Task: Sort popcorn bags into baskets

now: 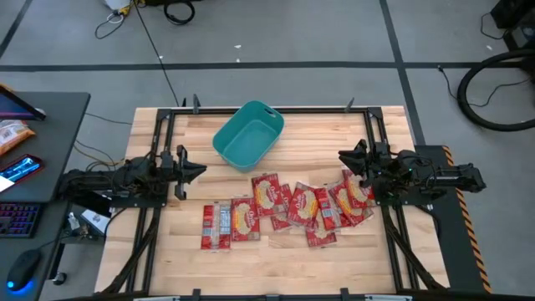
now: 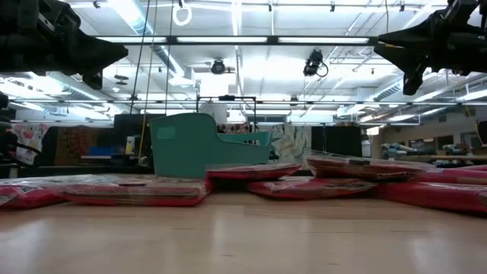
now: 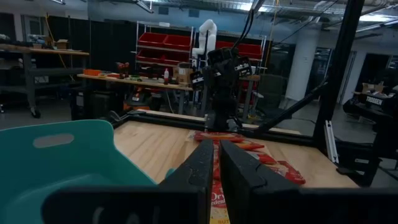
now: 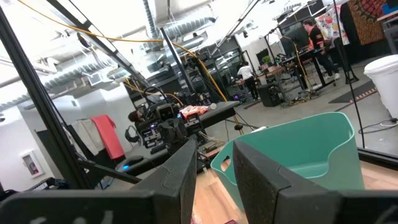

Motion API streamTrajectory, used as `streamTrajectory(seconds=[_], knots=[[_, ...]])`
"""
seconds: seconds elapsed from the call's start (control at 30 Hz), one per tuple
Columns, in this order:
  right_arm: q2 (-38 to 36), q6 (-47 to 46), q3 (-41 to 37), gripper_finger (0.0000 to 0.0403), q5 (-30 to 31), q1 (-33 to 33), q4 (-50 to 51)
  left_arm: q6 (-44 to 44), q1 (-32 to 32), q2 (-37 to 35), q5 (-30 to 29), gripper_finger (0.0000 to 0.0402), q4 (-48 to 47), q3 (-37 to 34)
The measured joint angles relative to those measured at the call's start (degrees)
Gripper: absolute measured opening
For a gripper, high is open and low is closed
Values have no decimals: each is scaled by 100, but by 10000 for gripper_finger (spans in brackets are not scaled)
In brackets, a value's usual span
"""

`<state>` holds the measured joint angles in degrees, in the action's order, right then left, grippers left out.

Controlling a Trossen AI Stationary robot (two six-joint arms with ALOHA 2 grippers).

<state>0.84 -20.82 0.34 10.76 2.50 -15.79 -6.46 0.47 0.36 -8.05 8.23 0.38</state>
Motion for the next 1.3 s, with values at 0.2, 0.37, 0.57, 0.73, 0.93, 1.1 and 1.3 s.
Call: streamTrajectory(seconds=[0.2,0.37,0.57,0.73,0.93,1.1,1.3], knots=[[-1,0,0,112,0,-1,0,0,0,-1,1,32,0,-1],[0,0,0,112,2,0,0,-2,-2,0,0,32,1,-1],[-2,0,0,112,1,-1,0,0,-2,-1,1,32,0,0],[-1,0,0,112,2,-2,0,-440,5,5,-399,32,562,0],[-2,0,0,112,2,-2,0,-666,5,-2,-546,32,1588,0],[0,0,0,112,2,-2,0,-823,5,0,-547,32,1702,0],[-2,0,2,112,2,0,0,-1259,8,108,-396,32,1940,156]])
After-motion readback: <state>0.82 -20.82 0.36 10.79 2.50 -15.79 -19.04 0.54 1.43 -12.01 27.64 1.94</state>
